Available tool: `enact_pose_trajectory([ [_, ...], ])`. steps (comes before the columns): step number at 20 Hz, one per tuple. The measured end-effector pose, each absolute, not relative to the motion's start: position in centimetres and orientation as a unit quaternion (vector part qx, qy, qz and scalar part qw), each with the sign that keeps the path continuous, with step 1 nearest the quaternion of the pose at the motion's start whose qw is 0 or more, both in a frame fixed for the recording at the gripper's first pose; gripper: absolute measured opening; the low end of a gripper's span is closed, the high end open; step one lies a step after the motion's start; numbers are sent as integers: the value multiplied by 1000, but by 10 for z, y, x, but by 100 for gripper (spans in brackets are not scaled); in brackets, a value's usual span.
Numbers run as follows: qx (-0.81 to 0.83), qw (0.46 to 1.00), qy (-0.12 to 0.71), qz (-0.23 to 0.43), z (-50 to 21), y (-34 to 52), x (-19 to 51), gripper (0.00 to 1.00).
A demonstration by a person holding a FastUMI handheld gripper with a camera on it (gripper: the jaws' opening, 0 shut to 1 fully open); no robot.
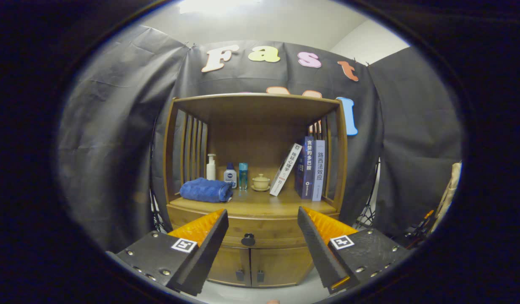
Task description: Pull open the drawer, take out the items inside it, and place them on the countertop above the cabinet.
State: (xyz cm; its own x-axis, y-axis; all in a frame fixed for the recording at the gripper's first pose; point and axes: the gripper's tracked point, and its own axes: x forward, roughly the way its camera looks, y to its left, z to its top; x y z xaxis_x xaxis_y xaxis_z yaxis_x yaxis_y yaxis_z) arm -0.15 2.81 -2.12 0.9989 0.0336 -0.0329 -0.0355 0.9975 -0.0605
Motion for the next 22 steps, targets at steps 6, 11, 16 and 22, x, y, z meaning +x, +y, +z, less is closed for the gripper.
enact_pose_trajectory([
  [6,-34,999,7,18,-16,29,-2,99],
  [11,-40,999,-5,18,-6,25,-4,99],
  [16,-29,999,5,14,-11,19,0,99],
  [22,-46,999,13,18,-21,19,17,99],
])
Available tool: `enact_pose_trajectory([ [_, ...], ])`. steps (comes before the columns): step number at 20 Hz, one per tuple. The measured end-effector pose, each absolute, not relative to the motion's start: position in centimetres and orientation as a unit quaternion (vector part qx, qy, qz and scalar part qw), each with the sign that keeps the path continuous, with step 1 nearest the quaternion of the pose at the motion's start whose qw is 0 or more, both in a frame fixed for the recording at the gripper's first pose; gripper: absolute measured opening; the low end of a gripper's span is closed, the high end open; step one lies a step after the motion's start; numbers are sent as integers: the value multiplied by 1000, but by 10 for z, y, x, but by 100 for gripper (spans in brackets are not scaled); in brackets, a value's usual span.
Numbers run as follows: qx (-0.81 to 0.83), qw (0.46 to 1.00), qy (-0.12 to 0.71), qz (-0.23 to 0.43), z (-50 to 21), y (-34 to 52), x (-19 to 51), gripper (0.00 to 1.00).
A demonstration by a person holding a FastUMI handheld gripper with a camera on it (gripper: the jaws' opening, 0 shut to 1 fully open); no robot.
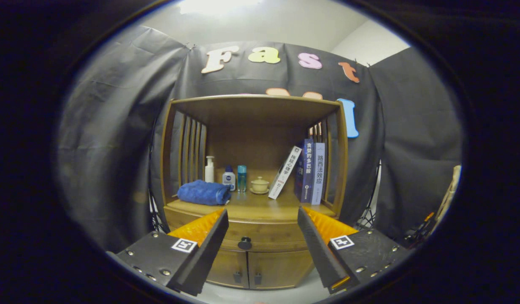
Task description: Pull open the drawer, take out the items inside it, and place them on the countertop above the cabinet.
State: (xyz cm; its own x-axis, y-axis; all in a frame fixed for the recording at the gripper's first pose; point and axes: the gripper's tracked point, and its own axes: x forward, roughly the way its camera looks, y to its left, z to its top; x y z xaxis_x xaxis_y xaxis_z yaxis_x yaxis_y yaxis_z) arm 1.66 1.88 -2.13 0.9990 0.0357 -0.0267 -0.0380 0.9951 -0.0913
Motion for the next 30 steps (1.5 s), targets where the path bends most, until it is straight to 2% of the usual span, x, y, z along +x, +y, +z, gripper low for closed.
enact_pose_trajectory([
  [5,-35,998,33,31,-54,29,41,99],
  [21,34,988,153,12,-204,52,129,99],
  [26,7,987,161,11,-221,62,151,76],
  [30,-1,983,181,-7,-252,56,174,75],
])
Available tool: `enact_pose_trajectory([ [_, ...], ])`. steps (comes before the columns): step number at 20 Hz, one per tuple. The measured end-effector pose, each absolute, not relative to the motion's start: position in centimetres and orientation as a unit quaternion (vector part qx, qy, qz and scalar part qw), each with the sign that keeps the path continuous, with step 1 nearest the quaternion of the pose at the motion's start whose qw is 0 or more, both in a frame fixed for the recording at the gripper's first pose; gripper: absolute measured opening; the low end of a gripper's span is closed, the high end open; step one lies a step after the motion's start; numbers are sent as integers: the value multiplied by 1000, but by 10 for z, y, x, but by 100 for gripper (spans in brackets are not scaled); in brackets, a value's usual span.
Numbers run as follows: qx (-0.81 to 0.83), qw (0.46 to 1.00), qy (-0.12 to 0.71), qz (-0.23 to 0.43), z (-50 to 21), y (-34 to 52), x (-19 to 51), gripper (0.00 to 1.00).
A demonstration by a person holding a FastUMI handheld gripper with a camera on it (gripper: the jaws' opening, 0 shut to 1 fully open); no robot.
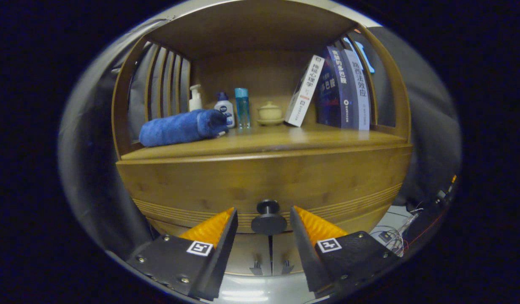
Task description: Pull open the drawer, take out the items inside it, and place them on the countertop above the cabinet.
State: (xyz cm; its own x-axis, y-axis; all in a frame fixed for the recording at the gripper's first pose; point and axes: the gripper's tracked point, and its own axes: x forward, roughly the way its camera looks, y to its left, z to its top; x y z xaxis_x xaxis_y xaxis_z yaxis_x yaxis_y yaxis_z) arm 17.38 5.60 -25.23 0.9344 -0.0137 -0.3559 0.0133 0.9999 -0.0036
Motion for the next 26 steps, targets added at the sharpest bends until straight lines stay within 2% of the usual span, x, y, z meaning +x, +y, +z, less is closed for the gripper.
enact_pose_trajectory([
  [2,15,985,173,-16,-247,55,170,50],
  [3,16,986,167,-17,-246,55,173,51],
  [9,-10,987,160,-18,-247,55,170,34],
  [16,-12,988,153,-13,-242,49,134,34],
  [26,-15,988,154,-14,-237,46,46,34],
])
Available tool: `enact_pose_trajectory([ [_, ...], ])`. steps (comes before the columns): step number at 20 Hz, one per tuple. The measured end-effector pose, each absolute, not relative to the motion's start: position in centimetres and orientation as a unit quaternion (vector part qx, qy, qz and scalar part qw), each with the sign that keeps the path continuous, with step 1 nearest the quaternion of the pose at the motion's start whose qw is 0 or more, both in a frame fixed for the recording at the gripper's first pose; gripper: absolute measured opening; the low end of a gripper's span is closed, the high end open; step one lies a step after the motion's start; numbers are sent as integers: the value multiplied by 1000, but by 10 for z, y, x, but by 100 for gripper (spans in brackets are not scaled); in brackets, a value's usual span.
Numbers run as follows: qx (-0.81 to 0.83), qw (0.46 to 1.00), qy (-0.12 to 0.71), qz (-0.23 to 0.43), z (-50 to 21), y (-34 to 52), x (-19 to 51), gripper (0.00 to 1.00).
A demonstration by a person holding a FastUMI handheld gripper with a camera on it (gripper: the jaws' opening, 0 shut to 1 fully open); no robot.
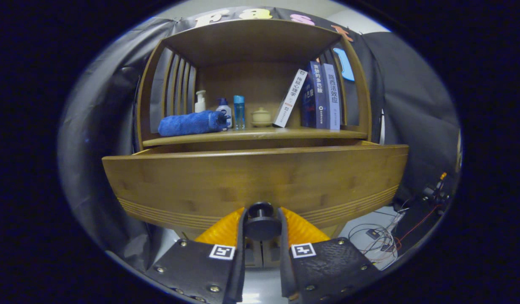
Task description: Pull open the drawer, take out the items inside it, and place them on the countertop above the cabinet.
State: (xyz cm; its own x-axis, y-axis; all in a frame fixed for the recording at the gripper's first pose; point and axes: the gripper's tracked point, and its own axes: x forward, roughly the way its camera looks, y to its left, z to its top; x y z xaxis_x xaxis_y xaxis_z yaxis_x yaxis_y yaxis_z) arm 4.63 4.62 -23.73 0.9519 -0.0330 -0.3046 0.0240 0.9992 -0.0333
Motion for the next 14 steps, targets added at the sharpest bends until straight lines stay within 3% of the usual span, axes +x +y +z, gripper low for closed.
enact_pose_trajectory([
  [14,-10,986,166,-10,-237,47,-30,34],
])
